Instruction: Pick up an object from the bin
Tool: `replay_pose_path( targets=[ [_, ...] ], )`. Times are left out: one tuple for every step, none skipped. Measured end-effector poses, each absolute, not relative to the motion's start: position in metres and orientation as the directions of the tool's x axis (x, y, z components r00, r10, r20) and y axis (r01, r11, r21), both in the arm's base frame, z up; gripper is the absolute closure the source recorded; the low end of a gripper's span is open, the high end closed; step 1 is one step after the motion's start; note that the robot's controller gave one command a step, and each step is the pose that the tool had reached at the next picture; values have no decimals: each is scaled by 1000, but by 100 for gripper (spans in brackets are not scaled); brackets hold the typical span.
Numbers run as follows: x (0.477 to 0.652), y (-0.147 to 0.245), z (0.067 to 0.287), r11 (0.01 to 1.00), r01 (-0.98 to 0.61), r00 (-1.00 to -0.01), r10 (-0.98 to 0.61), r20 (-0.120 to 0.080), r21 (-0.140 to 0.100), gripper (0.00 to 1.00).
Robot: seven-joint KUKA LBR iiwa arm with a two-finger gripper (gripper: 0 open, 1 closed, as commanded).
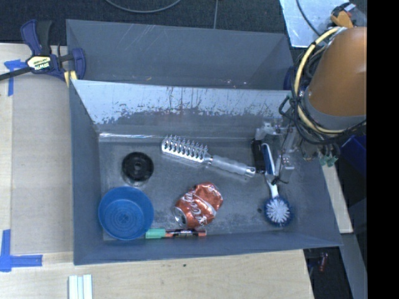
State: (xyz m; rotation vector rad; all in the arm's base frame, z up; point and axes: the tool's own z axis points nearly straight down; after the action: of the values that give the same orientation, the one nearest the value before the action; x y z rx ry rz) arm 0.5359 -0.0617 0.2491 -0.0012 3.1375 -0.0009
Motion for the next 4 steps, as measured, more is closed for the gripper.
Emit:
replay_pose_path(
  targets=[
    [617, 8, 97, 1000, -31, -999, -31, -12, 0, 0],
    [626, -21, 164, 987, -160, -987, -160, -25, -8, 0],
    [618, 9, 77, 998, -56, -998, -56, -8, 2, 0],
    [607, -7, 71, 1000, 10, -999, 10, -33, -3, 0]
  ],
)
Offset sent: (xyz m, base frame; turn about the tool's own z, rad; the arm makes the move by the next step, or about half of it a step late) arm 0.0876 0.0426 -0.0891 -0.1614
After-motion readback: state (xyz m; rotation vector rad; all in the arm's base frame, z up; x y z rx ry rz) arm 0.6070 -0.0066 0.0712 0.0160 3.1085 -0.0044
